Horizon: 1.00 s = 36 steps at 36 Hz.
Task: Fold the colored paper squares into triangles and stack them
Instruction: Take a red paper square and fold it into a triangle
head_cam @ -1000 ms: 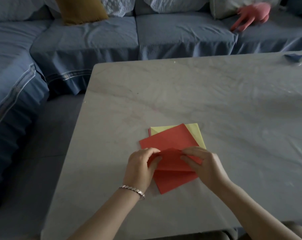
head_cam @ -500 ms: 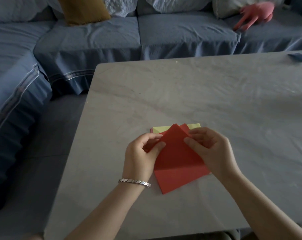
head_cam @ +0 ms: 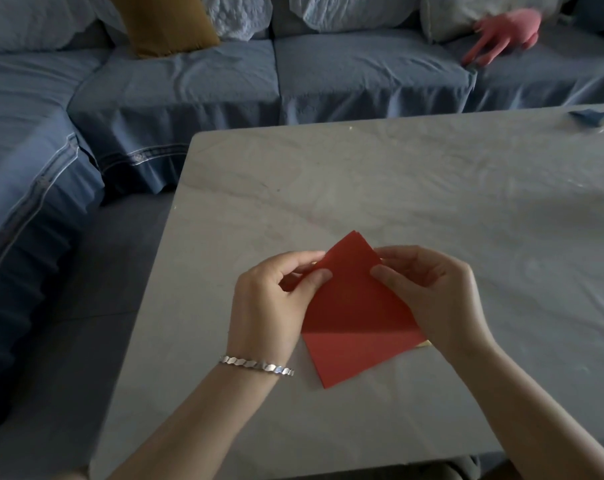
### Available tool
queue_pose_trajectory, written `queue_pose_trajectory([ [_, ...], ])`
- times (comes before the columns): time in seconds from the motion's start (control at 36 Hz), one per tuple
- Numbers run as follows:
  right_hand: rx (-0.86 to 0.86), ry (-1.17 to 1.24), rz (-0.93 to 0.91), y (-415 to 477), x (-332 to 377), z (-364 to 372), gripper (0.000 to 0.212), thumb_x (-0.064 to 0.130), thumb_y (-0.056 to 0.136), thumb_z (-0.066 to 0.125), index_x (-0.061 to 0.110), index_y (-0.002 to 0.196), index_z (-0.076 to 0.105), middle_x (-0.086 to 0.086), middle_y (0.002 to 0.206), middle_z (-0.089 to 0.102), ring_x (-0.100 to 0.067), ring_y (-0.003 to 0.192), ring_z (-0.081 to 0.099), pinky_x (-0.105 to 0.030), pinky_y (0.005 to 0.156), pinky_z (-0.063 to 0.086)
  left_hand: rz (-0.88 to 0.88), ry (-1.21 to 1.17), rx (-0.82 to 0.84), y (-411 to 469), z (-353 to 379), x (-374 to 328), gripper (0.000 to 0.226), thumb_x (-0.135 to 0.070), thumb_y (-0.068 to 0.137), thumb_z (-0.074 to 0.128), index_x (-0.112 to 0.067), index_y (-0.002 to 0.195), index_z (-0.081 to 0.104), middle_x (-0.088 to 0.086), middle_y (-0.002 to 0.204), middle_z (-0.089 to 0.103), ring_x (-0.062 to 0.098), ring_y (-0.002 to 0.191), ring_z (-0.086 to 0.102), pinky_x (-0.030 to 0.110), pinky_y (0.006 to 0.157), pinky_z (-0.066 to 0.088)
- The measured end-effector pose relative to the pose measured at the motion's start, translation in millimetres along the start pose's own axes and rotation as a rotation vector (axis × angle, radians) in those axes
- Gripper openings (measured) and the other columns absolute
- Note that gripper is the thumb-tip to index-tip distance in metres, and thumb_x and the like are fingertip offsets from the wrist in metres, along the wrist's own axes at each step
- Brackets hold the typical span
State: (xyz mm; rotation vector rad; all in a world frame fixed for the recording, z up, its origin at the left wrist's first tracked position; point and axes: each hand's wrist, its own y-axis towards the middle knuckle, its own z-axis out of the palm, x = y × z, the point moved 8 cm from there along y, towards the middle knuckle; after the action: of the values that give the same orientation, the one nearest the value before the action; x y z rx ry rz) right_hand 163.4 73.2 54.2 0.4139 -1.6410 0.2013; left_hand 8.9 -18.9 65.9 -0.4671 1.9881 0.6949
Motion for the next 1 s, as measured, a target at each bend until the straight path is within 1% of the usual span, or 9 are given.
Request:
queue_pose_trajectory([
  [0.08, 0.006, 0.019, 0.004, -2, -1, 0, 0.023, 0.001, 0.076, 0.069, 0.024, 0.081, 0.07, 0.014, 0.068, 0.07, 0.002, 0.06, 0.062, -0.009, 0.057, 0.046, 0.02, 0.022, -0.009, 0, 0, -3, 0.021, -0.013, 0.071, 0.076, -0.024, 0.089, 0.074, -0.022, 0.073, 0.064, 0.002, 0.066, 0.061, 0.005, 0.061, 0.042],
  [0.31, -0.018, -0.033, -0.043, -4, 2, -5, 0.026, 0.005, 0.076, 0.069, 0.031, 0.08, 0.069, 0.022, 0.068, 0.068, 0.006, 0.064, 0.061, -0.005, 0.062, 0.044, 0.11, 0.074, 0.015, -1, 3, -11, 0.021, -0.012, 0.074, 0.074, -0.021, 0.093, 0.073, -0.022, 0.076, 0.062, 0.001, 0.074, 0.061, 0.003, 0.065, 0.041],
  [0.39, -0.017, -0.039, -0.048, -3, 3, -5, 0.026, 0.005, 0.076, 0.069, 0.031, 0.08, 0.069, 0.019, 0.068, 0.069, 0.005, 0.062, 0.06, -0.007, 0.061, 0.044, 0.105, 0.07, 0.038, 0, 4, -12, 0.02, -0.01, 0.075, 0.072, -0.02, 0.093, 0.074, -0.023, 0.077, 0.062, -0.001, 0.077, 0.061, 0.002, 0.066, 0.04],
  [0.53, -0.003, -0.029, -0.056, -3, 5, -5, 0.024, 0.005, 0.076, 0.069, 0.028, 0.084, 0.07, 0.013, 0.07, 0.069, 0.002, 0.061, 0.06, -0.007, 0.059, 0.043, 0.089, 0.06, 0.059, 0, 4, -13, 0.02, -0.01, 0.076, 0.071, -0.021, 0.093, 0.074, -0.024, 0.075, 0.062, -0.01, 0.071, 0.058, 0.001, 0.066, 0.039],
  [0.64, 0.009, -0.034, -0.052, -2, 5, -5, 0.024, 0.005, 0.077, 0.069, 0.028, 0.084, 0.07, 0.017, 0.068, 0.069, 0.003, 0.061, 0.061, -0.006, 0.059, 0.044, 0.078, 0.055, 0.069, 0, 4, -11, 0.02, -0.01, 0.077, 0.071, -0.022, 0.093, 0.073, -0.023, 0.076, 0.063, -0.006, 0.071, 0.059, 0.002, 0.065, 0.04],
  [0.75, 0.032, -0.08, -0.065, -3, 6, -4, 0.026, 0.006, 0.078, 0.068, 0.03, 0.086, 0.07, 0.017, 0.073, 0.07, 0.004, 0.064, 0.061, -0.007, 0.062, 0.044, 0.049, 0.042, 0.082, 0, 5, -9, 0.02, -0.011, 0.077, 0.071, -0.024, 0.093, 0.073, -0.022, 0.076, 0.064, -0.005, 0.069, 0.059, 0.003, 0.064, 0.04],
  [0.83, 0.043, -0.094, -0.068, -3, 7, -3, 0.029, 0.005, 0.079, 0.067, 0.033, 0.083, 0.068, 0.023, 0.072, 0.068, 0.006, 0.066, 0.061, -0.005, 0.063, 0.044, 0.018, 0.019, 0.098, -1, 4, -7, 0.023, -0.011, 0.078, 0.07, -0.032, 0.087, 0.069, -0.027, 0.073, 0.062, -0.01, 0.068, 0.06, 0.002, 0.063, 0.04],
  [0.92, 0.066, -0.104, -0.075, -3, 8, 1, 0.03, 0.004, 0.079, 0.066, 0.034, 0.082, 0.067, 0.027, 0.072, 0.067, 0.009, 0.07, 0.061, -0.002, 0.064, 0.042, 0.004, 0.002, 0.114, -2, 5, -6, 0.025, -0.009, 0.079, 0.069, -0.033, 0.084, 0.067, -0.033, 0.073, 0.059, -0.017, 0.072, 0.059, -0.001, 0.065, 0.039],
  [1.0, 0.075, -0.103, -0.086, -3, 9, 3, 0.029, 0.004, 0.08, 0.066, 0.032, 0.082, 0.068, 0.018, 0.077, 0.069, 0.009, 0.072, 0.061, -0.002, 0.066, 0.042, -0.008, -0.006, 0.111, -3, 4, -2, 0.024, -0.009, 0.079, 0.069, -0.032, 0.084, 0.068, -0.032, 0.077, 0.059, -0.017, 0.076, 0.059, -0.002, 0.068, 0.039],
])
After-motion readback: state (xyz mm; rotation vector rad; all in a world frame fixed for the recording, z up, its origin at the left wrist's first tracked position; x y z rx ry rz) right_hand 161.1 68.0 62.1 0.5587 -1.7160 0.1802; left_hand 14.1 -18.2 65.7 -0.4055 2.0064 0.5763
